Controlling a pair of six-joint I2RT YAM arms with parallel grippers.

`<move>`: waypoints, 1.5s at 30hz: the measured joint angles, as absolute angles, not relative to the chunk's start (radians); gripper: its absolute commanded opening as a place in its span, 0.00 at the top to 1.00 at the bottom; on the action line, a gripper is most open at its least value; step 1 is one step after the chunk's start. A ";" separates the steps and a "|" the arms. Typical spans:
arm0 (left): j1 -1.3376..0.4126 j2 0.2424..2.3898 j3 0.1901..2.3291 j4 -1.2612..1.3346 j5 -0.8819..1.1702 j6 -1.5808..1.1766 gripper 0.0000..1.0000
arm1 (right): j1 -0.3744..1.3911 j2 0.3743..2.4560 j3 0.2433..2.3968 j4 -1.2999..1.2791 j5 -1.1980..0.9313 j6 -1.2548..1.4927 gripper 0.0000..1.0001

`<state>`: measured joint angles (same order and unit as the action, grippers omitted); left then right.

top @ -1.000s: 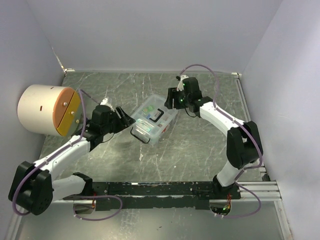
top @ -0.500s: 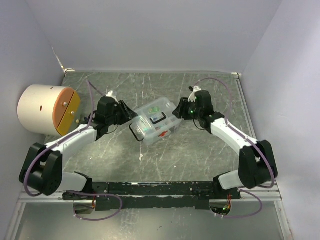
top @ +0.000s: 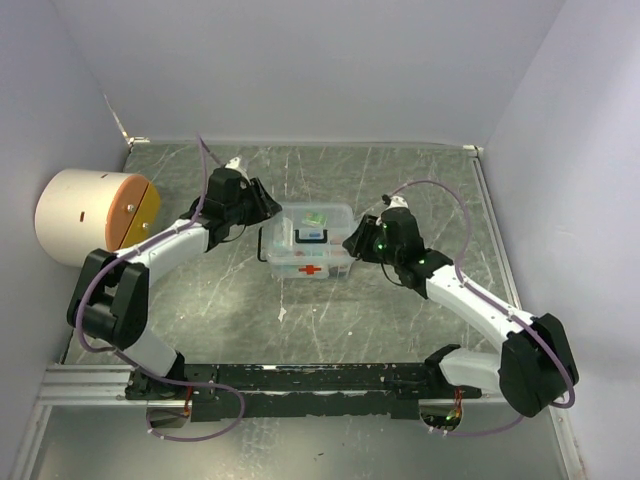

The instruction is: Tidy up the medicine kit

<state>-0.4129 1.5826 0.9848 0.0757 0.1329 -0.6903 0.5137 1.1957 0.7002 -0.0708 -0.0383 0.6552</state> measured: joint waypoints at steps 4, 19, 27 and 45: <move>-0.417 1.572 1.002 0.034 0.111 -0.660 0.25 | 0.537 1.201 0.748 -0.153 0.018 0.669 0.45; -0.420 1.159 0.901 -0.146 -0.117 -0.611 0.00 | 0.658 1.318 1.100 -0.374 0.202 0.549 0.29; -0.391 1.002 0.637 -0.078 -0.084 -0.770 0.00 | 0.789 1.564 1.311 -0.393 0.262 0.461 0.26; -0.317 1.200 0.393 0.422 0.222 -1.142 0.01 | 0.831 1.825 1.517 -0.485 0.326 0.389 0.26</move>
<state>-0.3168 1.1999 0.3927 0.4217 0.2222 -1.1416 0.8314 1.8252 1.5173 -0.4854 0.3264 0.3885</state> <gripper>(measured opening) 0.992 0.738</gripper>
